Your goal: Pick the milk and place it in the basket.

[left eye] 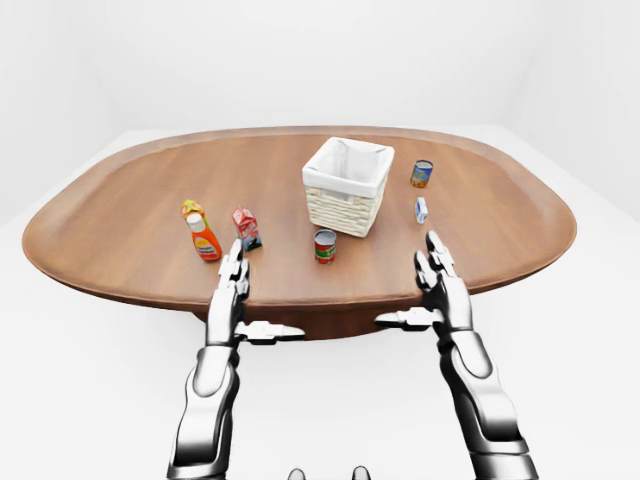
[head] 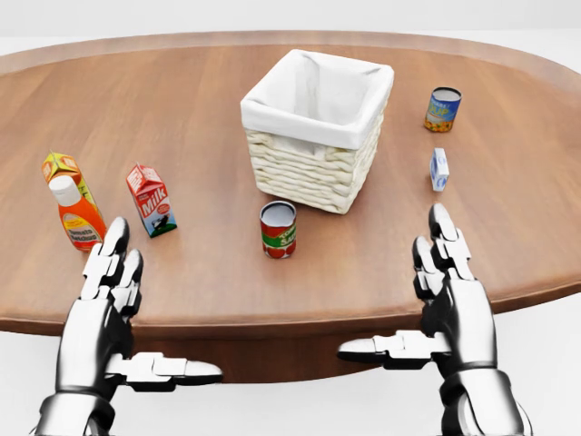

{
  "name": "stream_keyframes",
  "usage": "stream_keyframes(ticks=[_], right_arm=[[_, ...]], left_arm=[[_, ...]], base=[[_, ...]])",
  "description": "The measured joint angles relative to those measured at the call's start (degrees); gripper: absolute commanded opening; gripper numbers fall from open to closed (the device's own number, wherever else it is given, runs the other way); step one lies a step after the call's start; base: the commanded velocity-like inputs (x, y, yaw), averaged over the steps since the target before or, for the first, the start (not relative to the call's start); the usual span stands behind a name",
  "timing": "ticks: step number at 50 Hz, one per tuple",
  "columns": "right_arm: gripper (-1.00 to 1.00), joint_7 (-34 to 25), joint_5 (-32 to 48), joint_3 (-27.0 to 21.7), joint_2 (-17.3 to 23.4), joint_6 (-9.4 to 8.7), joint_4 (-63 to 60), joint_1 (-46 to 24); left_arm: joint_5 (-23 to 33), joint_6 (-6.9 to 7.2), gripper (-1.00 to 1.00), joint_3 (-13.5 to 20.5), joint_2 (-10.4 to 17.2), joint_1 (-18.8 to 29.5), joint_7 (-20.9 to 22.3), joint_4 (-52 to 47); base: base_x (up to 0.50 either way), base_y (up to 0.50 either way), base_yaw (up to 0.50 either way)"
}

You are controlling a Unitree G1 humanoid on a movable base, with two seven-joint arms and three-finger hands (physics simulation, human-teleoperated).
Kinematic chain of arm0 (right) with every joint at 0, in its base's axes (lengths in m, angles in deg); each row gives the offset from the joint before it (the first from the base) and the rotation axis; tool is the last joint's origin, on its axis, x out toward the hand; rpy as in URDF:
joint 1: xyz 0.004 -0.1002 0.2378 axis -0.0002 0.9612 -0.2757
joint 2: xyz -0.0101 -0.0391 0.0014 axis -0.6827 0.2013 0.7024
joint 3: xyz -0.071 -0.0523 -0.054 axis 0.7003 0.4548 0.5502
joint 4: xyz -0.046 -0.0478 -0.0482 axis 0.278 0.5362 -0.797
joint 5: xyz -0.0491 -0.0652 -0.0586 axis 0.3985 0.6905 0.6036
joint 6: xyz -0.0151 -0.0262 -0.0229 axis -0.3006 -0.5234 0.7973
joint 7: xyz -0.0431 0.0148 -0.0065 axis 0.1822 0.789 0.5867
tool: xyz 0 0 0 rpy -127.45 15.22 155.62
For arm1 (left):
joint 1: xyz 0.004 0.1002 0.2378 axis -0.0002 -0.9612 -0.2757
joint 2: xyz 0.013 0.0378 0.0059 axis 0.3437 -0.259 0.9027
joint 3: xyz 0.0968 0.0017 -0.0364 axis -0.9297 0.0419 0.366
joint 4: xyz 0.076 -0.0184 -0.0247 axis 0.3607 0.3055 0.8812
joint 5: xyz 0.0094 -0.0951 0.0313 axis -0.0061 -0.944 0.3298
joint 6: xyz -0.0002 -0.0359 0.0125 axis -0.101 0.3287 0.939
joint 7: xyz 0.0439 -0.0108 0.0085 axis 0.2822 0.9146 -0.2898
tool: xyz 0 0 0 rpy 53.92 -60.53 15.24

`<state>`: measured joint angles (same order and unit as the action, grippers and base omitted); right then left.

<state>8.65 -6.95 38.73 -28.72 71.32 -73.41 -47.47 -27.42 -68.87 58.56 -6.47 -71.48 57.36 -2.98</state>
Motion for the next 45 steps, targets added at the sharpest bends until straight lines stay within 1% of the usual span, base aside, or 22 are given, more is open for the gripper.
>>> stream_keyframes(ticks=[5,9,15,21,27,45], right_arm=[[1.0,-2.6,-3.0,-3.1,1.9,0.0,-9.5,0.1],[1.0,-6.0,-4.3,-5.4,1.9,0.0,-17.4,0.8],[1.0,-10.2,-4.2,-7.2,1.3,0.0,-27.8,2.2],[1.0,-13.0,-4.1,-8.6,0.6,0.0,-34.7,2.8],[1.0,-14.4,-4.9,-10.1,0.3,0.0,-39.5,2.9],[1.0,-15.3,-7.0,-13.3,0.5,0.0,-48.6,2.3]], left_arm=[[-1.6,0.0,1.0,2.3,0.6,-1.7,4.0,-10.6],[-2.1,0.0,1.0,4.0,0.8,-2.6,6.3,-16.7],[-2.2,0.0,1.0,5.8,0.9,-3.2,8.3,-23.0],[-1.8,0.0,1.0,6.6,0.9,-3.9,9.9,-27.6],[-1.3,0.0,1.0,7.0,0.8,-4.5,11.3,-31.0],[-0.3,0.0,1.0,8.1,0.6,-5.2,13.8,-38.4]], base=[[0.0,0.0,0.0],[0.0,0.0,0.0],[0.0,0.0,0.0],[0.0,0.0,0.0],[0.0,0.0,0.0],[0.0,0.0,0.0]])
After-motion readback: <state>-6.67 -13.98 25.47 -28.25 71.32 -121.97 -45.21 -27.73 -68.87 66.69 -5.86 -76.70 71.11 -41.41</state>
